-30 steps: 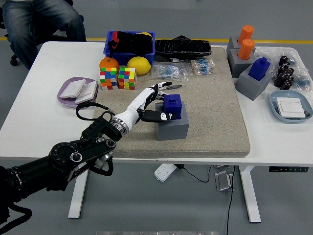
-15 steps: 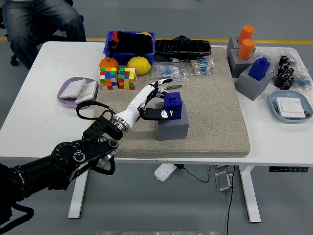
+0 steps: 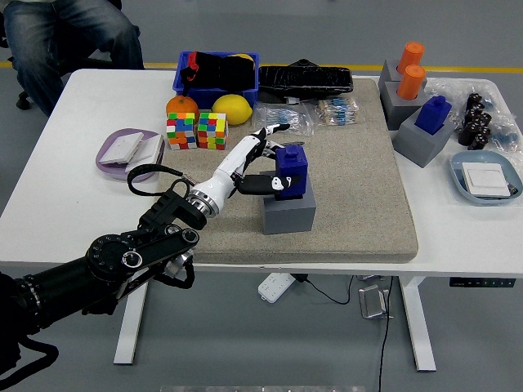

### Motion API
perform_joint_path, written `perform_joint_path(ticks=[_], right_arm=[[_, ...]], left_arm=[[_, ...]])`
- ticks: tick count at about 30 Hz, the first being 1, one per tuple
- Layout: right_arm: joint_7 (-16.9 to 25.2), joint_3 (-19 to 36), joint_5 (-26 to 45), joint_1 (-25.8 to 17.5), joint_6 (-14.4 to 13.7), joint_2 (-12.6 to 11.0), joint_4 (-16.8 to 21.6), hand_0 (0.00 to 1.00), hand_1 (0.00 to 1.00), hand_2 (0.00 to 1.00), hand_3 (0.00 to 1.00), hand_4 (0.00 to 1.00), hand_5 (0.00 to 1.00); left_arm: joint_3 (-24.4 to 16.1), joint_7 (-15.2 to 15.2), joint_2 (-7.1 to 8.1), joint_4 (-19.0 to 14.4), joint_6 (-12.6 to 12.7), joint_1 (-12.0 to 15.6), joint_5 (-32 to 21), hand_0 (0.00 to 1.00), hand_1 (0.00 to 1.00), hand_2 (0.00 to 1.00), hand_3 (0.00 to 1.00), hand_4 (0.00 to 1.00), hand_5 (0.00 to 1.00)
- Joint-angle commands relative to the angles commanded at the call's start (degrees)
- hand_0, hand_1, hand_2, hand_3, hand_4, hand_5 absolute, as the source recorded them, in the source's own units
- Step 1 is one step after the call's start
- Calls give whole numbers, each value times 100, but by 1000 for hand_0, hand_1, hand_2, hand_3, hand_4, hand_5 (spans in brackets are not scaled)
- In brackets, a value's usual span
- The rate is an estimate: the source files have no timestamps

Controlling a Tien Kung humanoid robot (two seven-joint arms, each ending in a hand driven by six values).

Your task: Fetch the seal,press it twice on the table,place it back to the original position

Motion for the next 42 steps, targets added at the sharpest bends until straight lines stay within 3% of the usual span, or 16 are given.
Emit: perform_joint_path(ticks=[6, 13, 20, 26, 42], right_arm=[[0, 37, -6, -4, -2, 7, -2, 917, 746, 740, 711, 789, 353], [-1, 61, -10, -13, -1, 9, -2, 917, 747, 740, 711, 789, 352], [0, 56, -2, -27, 0, 28, 0, 917, 746, 740, 711, 791, 350], [0, 70, -4, -26, 2, 42, -2, 917, 745, 740, 711, 791, 350], [-4, 95, -33, -45, 1, 60, 4, 919, 745, 734, 712, 792, 348]], left_arm=[[-206, 6, 79, -170, -5, -11, 80, 819, 525, 472, 896, 668, 2], [-580, -16, 324, -391, 21, -85, 258, 819, 525, 470, 894, 671, 2], [-906, -68, 484, -19, 49, -28, 234, 821, 525, 466, 891, 673, 2], [-877, -100, 563, 354, 73, 6, 175, 820, 526, 466, 891, 674, 2], [-776, -291, 528, 1119, 205, 366, -64, 818, 530, 465, 891, 679, 2]])
